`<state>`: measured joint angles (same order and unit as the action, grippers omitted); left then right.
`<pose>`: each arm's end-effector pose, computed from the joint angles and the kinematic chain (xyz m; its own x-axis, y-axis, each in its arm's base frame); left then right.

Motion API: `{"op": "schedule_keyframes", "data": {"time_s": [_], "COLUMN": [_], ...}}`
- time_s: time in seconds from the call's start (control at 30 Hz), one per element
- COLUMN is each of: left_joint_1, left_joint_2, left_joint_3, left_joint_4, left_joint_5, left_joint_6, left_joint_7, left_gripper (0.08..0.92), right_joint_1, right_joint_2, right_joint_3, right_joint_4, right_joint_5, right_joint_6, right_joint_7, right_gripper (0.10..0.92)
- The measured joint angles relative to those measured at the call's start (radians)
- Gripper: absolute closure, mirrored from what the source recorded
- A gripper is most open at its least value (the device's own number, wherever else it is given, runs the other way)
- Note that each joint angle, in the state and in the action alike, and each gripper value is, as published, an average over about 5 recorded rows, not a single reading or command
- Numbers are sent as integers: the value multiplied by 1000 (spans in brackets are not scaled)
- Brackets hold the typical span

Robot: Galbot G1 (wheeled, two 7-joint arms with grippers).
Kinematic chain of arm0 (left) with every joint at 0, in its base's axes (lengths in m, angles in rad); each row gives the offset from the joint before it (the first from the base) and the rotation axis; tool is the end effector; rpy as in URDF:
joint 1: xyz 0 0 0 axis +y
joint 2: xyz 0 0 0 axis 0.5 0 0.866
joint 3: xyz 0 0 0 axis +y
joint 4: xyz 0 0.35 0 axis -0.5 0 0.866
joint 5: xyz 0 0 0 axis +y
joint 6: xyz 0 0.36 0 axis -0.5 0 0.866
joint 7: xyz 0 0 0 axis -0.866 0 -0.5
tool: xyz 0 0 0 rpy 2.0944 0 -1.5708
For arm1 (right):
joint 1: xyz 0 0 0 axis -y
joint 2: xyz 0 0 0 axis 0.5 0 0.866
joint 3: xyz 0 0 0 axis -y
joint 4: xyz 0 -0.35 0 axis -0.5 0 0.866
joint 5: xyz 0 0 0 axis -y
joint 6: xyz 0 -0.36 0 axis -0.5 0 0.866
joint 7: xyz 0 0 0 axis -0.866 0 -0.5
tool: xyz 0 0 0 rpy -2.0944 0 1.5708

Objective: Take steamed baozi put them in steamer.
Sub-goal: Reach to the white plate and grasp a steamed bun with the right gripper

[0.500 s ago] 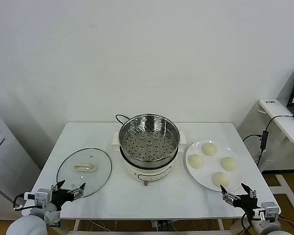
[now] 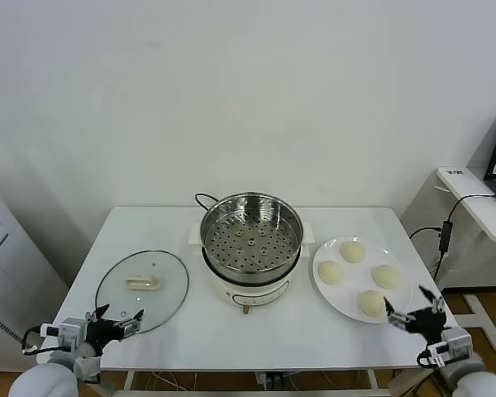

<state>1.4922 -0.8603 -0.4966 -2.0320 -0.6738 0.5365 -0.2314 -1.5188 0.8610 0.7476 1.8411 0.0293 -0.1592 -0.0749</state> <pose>0.2265 0.1172 -0.2737 -0.8081 0.0517 0.5867 0.1224 0.9891 0.0813 0.2367 -0.2239 -0.2805 -0.9571 0.0347 0.2878 -0.1604 0.7637 -0.6254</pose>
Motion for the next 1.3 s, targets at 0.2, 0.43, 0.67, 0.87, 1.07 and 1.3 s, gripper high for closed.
{"op": "schedule_keyframes", "data": {"time_s": [0.2, 0.43, 0.67, 0.87, 1.07, 1.3], "left_joint_1": [-15, -21, -25, -21, -29, -47], "left_joint_2": [-11, -17, -28, -39, -37, -24], "left_joint_3": [2, 1, -4, -7, -4, 2], "left_joint_4": [5, 6, 16, 19, 22, 33], "left_joint_5": [21, 57, 87, 100, 108, 111], "left_joint_6": [20, 42, 49, 56, 64, 67], "left_joint_7": [4, 5, 12, 15, 19, 21], "left_gripper": [177, 177, 177, 177, 177, 177], "right_joint_1": [165, 470, 844, 1137, 1342, 1451], "right_joint_2": [-91, -190, -227, -202, -140, -58], "right_joint_3": [-83, -308, -633, -906, -1104, -1219], "right_joint_4": [-118, -305, -511, -686, -844, -989], "right_joint_5": [-187, -257, -256, -245, -243, -254], "right_joint_6": [62, 129, 187, 236, 289, 341], "right_joint_7": [-80, -273, -519, -727, -871, -944], "right_gripper": [203, 203, 203, 203, 203, 203]}}
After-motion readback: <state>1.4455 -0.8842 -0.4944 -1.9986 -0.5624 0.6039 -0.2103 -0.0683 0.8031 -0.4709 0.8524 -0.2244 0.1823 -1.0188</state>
